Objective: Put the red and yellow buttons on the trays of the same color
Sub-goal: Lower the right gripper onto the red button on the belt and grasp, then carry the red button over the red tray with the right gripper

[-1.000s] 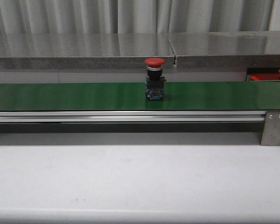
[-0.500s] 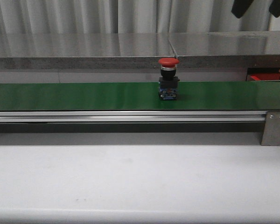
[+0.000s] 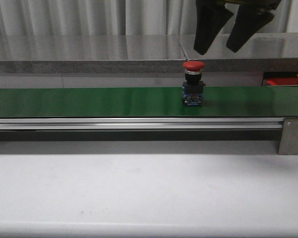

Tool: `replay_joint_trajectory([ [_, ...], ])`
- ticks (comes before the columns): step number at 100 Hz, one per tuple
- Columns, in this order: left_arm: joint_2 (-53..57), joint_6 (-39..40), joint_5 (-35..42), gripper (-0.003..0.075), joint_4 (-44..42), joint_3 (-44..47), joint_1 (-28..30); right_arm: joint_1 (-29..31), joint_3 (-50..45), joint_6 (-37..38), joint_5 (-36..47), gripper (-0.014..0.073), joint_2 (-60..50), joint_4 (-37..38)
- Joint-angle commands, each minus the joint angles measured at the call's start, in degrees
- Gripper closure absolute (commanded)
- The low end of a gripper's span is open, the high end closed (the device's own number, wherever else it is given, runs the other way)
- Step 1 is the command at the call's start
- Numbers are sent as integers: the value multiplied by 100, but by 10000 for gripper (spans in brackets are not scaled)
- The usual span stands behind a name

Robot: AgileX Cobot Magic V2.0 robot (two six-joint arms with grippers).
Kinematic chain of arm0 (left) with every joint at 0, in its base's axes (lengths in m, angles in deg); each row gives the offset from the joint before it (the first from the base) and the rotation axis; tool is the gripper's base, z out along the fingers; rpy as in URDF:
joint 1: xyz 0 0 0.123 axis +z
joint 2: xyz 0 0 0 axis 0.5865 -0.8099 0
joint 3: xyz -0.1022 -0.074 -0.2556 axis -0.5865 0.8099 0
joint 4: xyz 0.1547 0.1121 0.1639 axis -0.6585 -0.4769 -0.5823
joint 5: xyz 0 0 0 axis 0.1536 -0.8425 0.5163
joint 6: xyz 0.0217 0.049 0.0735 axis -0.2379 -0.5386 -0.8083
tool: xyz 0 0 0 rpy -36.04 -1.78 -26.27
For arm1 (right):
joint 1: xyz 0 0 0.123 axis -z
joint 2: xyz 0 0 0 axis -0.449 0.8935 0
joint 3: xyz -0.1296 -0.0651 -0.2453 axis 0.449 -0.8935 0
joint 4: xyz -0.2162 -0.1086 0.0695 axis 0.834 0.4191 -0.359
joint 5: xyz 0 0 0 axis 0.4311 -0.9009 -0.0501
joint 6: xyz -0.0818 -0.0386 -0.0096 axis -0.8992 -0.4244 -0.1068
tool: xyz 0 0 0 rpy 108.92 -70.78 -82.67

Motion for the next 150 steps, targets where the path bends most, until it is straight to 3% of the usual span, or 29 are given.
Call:
replay_joint_trajectory([
  [1, -31, 47, 436, 741, 99, -130, -45, -12, 199, -188, 272, -3, -147, -241],
  [43, -31, 47, 436, 741, 99, -130, -45, 11, 247, -188, 1168, 12, 418, -204],
  [52, -31, 47, 436, 741, 99, -130, -45, 20, 247, -176, 1178, 100, 520, -89],
  [72, -31, 47, 436, 741, 99, -130, -45, 20, 247, -165, 1193, 439, 585, -21],
  [83, -31, 47, 436, 741, 99, -130, -45, 20, 247, -165, 1282, 512, 533, -18],
  [106, -31, 47, 436, 741, 99, -130, -45, 337, 247, 15, 1321, 515, 121, 0],
  [150, -31, 47, 436, 741, 99, -130, -45, 2371, 229, 146, 1425, 515, -297, -5],
])
